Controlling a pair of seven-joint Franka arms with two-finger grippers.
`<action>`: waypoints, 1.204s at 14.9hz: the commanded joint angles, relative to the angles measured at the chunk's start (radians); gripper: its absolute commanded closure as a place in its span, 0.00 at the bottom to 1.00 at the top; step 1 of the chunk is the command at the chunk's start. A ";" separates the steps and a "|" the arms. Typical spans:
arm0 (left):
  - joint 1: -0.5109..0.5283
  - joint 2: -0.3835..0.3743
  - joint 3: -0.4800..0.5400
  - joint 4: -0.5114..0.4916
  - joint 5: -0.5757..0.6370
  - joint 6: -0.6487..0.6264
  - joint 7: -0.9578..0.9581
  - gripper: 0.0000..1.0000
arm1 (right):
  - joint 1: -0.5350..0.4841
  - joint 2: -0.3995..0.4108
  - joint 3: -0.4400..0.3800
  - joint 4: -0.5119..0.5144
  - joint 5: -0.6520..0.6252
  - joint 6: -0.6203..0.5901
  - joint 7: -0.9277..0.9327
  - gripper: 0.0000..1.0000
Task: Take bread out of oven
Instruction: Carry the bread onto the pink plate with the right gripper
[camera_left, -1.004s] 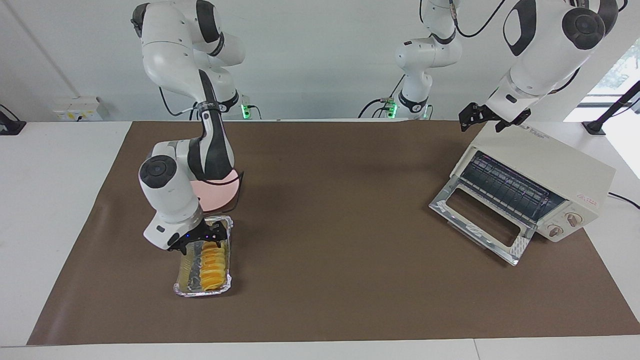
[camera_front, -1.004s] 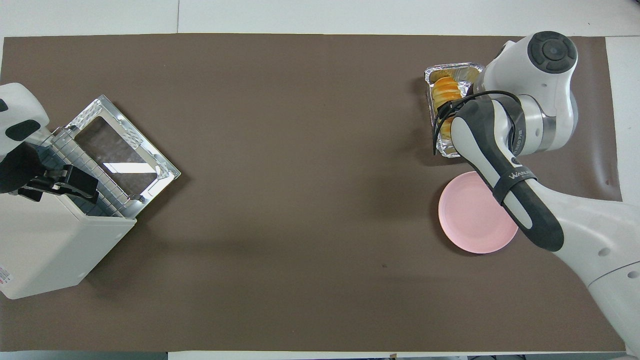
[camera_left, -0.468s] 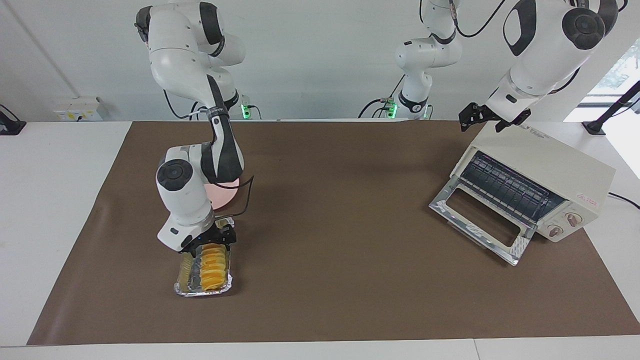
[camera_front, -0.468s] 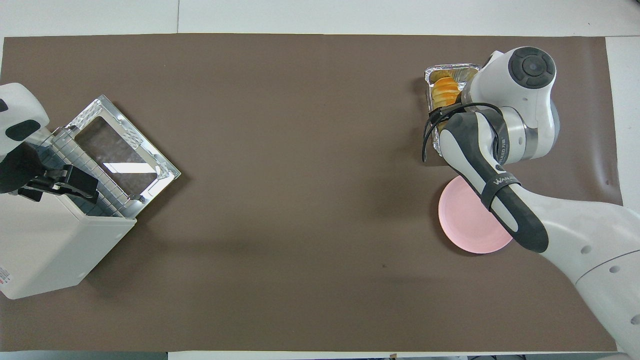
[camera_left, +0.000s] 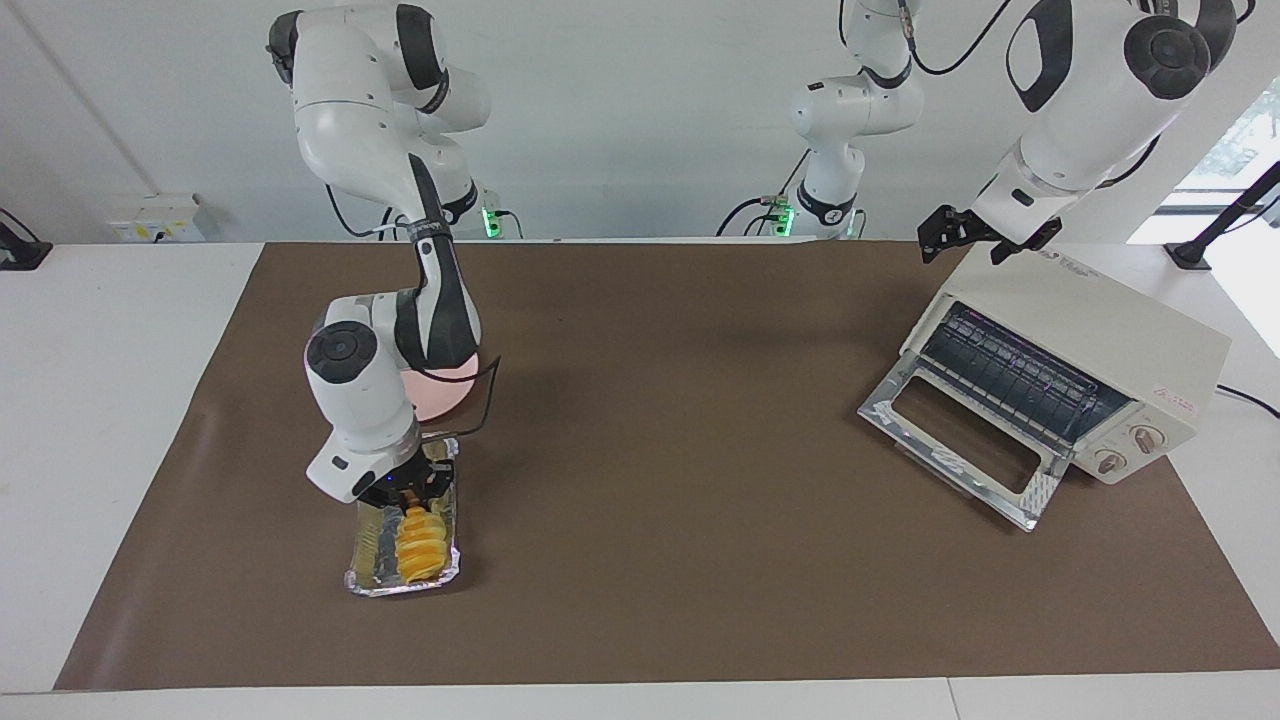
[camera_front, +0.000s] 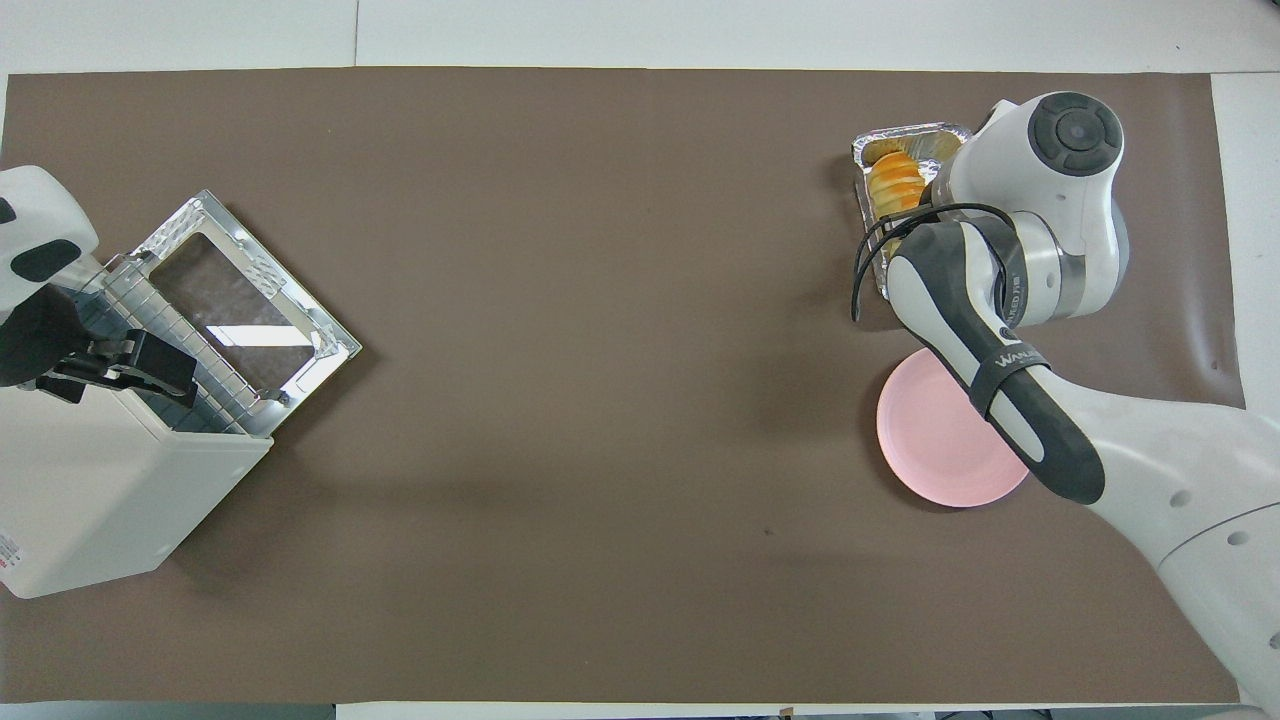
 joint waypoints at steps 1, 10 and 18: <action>0.007 -0.001 -0.001 0.011 -0.008 -0.016 0.001 0.00 | -0.019 -0.014 0.011 -0.009 -0.027 -0.009 0.006 1.00; 0.007 -0.001 -0.001 0.011 -0.008 -0.016 0.001 0.00 | -0.008 -0.085 0.013 0.066 -0.029 -0.237 -0.022 1.00; 0.007 -0.001 -0.001 0.011 -0.008 -0.016 0.001 0.00 | -0.005 -0.385 0.014 -0.154 0.016 -0.417 0.015 1.00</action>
